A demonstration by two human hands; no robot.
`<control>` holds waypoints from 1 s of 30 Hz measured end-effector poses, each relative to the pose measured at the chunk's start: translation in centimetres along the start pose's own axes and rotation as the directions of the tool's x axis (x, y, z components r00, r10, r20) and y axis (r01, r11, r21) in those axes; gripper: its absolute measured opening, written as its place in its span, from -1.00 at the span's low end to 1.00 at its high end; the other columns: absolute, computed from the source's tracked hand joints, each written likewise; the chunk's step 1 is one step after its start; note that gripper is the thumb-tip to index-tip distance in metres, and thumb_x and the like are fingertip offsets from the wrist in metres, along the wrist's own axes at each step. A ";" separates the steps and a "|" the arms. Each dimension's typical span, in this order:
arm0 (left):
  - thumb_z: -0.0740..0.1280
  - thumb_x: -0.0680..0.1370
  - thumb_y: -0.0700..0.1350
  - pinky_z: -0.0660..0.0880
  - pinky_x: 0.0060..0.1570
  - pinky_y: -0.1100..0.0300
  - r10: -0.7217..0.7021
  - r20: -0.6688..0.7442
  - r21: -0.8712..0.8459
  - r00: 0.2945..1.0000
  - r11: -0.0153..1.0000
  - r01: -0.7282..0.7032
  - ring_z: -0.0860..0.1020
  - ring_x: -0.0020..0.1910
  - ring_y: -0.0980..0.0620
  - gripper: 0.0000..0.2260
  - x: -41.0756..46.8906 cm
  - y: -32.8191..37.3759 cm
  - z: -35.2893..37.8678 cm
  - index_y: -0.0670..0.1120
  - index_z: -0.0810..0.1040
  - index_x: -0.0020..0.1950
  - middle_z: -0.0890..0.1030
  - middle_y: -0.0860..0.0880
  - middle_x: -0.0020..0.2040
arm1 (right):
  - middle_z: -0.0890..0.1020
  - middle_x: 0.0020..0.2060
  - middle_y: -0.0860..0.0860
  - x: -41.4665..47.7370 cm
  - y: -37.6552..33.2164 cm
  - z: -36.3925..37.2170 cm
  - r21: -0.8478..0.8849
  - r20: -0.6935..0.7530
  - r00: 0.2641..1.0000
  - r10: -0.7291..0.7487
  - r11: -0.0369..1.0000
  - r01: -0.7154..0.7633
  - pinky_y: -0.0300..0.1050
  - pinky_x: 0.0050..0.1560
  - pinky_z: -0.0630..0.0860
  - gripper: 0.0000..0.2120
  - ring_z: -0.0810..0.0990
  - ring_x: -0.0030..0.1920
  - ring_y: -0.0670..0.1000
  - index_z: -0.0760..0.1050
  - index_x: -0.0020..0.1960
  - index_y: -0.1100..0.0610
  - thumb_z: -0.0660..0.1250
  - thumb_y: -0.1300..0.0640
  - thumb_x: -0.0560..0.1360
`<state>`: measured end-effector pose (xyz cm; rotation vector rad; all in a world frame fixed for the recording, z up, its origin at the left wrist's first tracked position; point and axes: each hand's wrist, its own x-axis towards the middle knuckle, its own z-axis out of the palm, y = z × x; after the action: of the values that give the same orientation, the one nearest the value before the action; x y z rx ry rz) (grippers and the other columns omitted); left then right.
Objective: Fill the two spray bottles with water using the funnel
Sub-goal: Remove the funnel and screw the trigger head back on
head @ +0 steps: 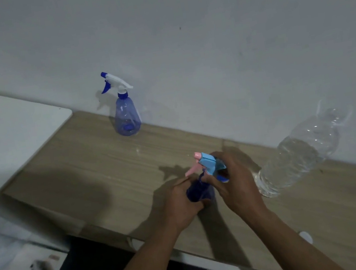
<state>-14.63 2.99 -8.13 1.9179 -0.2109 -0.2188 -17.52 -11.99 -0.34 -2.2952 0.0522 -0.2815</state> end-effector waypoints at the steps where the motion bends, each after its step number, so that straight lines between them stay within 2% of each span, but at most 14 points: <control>1: 0.60 0.19 0.08 0.58 0.20 0.02 0.004 -0.008 -0.016 1.000 1.000 -0.004 0.62 0.15 0.13 -0.35 0.1 -0.3 0.1 0.08 0.61 0.27 0.66 0.13 0.18 | 0.61 0.07 -0.10 0.2 0.1 -0.1 -0.014 0.022 1.000 -0.005 1.000 0.005 -0.24 0.00 0.55 -0.52 0.60 0.01 -0.13 0.50 0.30 -0.10 0.54 0.10 0.43; 5: 0.60 0.20 0.07 0.58 0.19 0.02 0.009 -0.007 -0.014 1.000 1.000 -0.009 0.62 0.15 0.13 -0.40 0.3 -0.9 0.3 0.11 0.61 0.24 0.66 0.14 0.18 | 0.57 0.10 -0.15 0.8 0.0 -0.9 -0.133 0.131 0.990 -0.041 0.989 0.059 -0.23 0.09 0.55 -0.48 0.56 0.06 -0.14 0.42 0.45 -0.10 0.46 0.02 0.52; 7: 0.62 0.23 0.05 0.58 0.18 0.06 0.008 0.011 -0.014 1.000 1.000 -0.008 0.60 0.15 0.17 -0.41 0.4 -1.2 0.3 0.10 0.60 0.24 0.65 0.16 0.17 | 0.55 0.12 -0.24 0.8 -0.2 -1.1 -0.151 0.192 0.978 -0.076 0.983 0.106 -0.18 0.13 0.57 -0.54 0.56 0.10 -0.16 0.42 0.43 -0.11 0.41 0.01 0.56; 9: 0.65 0.26 -0.01 0.58 0.19 0.12 0.014 0.011 -0.022 1.000 1.000 -0.014 0.57 0.18 0.19 -0.40 0.4 -1.4 0.4 0.08 0.59 0.27 0.62 0.18 0.20 | 0.53 0.06 -0.36 0.9 -0.3 -1.1 -0.147 0.230 0.971 -0.063 0.984 0.099 -0.15 0.11 0.58 -0.64 0.57 0.09 -0.17 0.46 0.33 -0.15 0.40 0.04 0.56; 11: 0.66 0.26 -0.05 0.59 0.17 0.12 0.017 0.005 -0.051 1.000 0.999 -0.016 0.58 0.16 0.18 -0.43 0.4 -1.5 0.4 0.07 0.61 0.25 0.61 0.18 0.18 | 0.58 -0.03 -0.30 1.2 -0.4 -1.2 -0.150 0.243 0.970 -0.002 0.988 0.040 -0.14 0.03 0.58 -0.75 0.60 0.02 -0.16 0.50 0.16 -0.15 0.43 0.05 0.53; 13: 0.64 0.25 -0.02 0.61 0.13 0.07 0.015 0.007 -0.062 1.000 0.998 -0.015 0.60 0.12 0.16 -0.45 0.4 -1.5 0.5 0.07 0.62 0.22 0.63 0.17 0.13 | 0.61 -0.12 -0.18 1.5 -0.7 -1.3 -0.136 0.249 0.967 0.051 0.991 -0.017 -0.32 -0.12 0.51 -0.83 0.58 -0.11 -0.20 0.51 0.04 -0.10 0.45 0.05 0.52; 14: 0.63 0.24 0.00 0.61 0.11 0.05 0.013 0.006 -0.070 1.000 0.998 -0.012 0.62 0.10 0.15 -0.46 0.4 -1.6 0.6 0.08 0.63 0.20 0.64 0.16 0.11 | 0.60 -0.17 -0.14 1.6 -0.8 -1.3 -0.134 0.247 0.967 0.063 0.991 -0.031 -0.39 -0.22 0.44 -0.85 0.56 -0.18 -0.21 0.50 0.00 -0.08 0.46 0.06 0.52; 16: 0.62 0.21 0.03 0.62 0.08 0.01 0.008 -0.005 -0.090 1.000 0.996 -0.009 0.64 0.06 0.13 -0.47 0.4 -1.7 0.7 0.07 0.64 0.17 0.65 0.16 0.08 | 0.57 -0.23 -0.10 1.5 -0.9 -1.3 -0.124 0.232 0.970 0.073 0.991 -0.045 -0.38 -0.30 0.40 -0.84 0.50 -0.27 -0.19 0.47 -0.07 -0.05 0.46 0.06 0.51; 18: 0.62 0.21 0.06 0.63 0.08 0.00 0.003 0.001 -0.097 1.000 0.995 -0.003 0.63 0.07 0.12 -0.45 0.5 -1.8 0.7 0.09 0.64 0.18 0.65 0.16 0.08 | 0.56 -0.24 -0.10 1.2 -1.0 -1.3 -0.094 0.212 0.975 0.071 0.994 -0.052 -0.38 -0.31 0.39 -0.82 0.50 -0.28 -0.21 0.45 -0.09 -0.03 0.47 0.08 0.51; 21: 0.61 0.19 0.09 0.63 0.08 -0.02 0.007 0.003 -0.099 1.000 0.995 -0.006 0.64 0.07 0.11 -0.44 0.6 -1.9 0.8 0.08 0.64 0.18 0.65 0.14 0.08 | 0.62 -0.17 -0.13 0.8 -0.7 -1.2 -0.037 0.193 0.979 0.064 0.998 -0.058 -0.38 -0.23 0.46 -0.86 0.57 -0.18 -0.23 0.51 -0.03 -0.02 0.47 0.07 0.51; 24: 0.62 0.21 0.09 0.63 0.11 -0.01 0.000 0.012 -0.107 1.000 0.994 0.001 0.63 0.10 0.12 -0.42 0.6 -2.1 0.8 0.09 0.62 0.21 0.65 0.15 0.12 | 0.63 -0.09 -0.21 0.2 0.0 -1.0 -0.060 0.163 0.986 0.017 0.998 -0.007 -0.15 -0.08 0.59 -0.81 0.61 -0.07 -0.17 0.54 0.08 -0.06 0.46 0.05 0.51; 25: 0.62 0.22 0.07 0.62 0.12 -0.01 0.000 0.014 -0.106 1.000 0.994 0.001 0.63 0.11 0.12 -0.42 0.6 -2.1 0.8 0.10 0.62 0.22 0.65 0.16 0.12 | 0.62 -0.08 -0.23 0.1 0.0 -1.0 -0.074 0.160 0.987 0.000 0.997 0.012 -0.14 -0.07 0.60 -0.80 0.61 -0.06 -0.18 0.54 0.11 -0.07 0.45 0.05 0.51; 28: 0.62 0.21 0.05 0.62 0.11 -0.01 -0.007 0.012 -0.120 1.000 0.993 0.009 0.64 0.09 0.12 -0.43 0.5 -2.1 0.8 0.08 0.63 0.21 0.65 0.15 0.10 | 0.62 -0.08 -0.24 0.4 -0.7 -1.2 -0.095 0.186 0.982 0.031 0.995 -0.013 -0.32 -0.10 0.51 -0.82 0.60 -0.05 -0.22 0.51 0.07 -0.14 0.46 0.00 0.51; 30: 0.62 0.20 0.06 0.63 0.10 -0.01 -0.011 0.012 -0.127 1.000 0.992 0.012 0.65 0.08 0.13 -0.42 0.6 -2.0 0.8 0.09 0.63 0.20 0.66 0.15 0.09 | 0.63 -0.15 -0.20 0.9 -1.0 -1.3 -0.121 0.195 0.976 0.093 0.990 -0.070 -0.31 -0.20 0.45 -0.82 0.59 -0.12 -0.21 0.48 -0.04 -0.18 0.49 -0.05 0.48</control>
<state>-14.19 2.85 -10.34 1.7922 -0.1895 -0.2453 -16.95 -12.35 1.40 -2.4156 0.0611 -0.0031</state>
